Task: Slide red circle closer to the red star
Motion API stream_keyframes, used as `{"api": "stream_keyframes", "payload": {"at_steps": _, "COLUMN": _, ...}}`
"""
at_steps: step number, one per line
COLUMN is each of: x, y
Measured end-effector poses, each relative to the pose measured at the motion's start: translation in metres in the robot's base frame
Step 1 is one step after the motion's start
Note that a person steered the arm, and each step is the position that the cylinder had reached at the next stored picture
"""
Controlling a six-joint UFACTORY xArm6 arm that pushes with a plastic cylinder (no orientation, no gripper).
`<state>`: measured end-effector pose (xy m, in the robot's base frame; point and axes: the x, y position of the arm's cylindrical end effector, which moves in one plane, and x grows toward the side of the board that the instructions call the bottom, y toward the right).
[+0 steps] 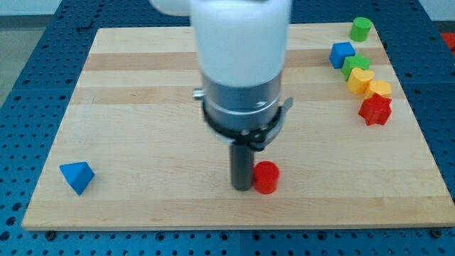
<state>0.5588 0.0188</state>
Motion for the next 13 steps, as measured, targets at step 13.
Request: {"api": "stream_keyframes", "payload": {"at_steps": 13, "x": -0.011, "y": 0.141}}
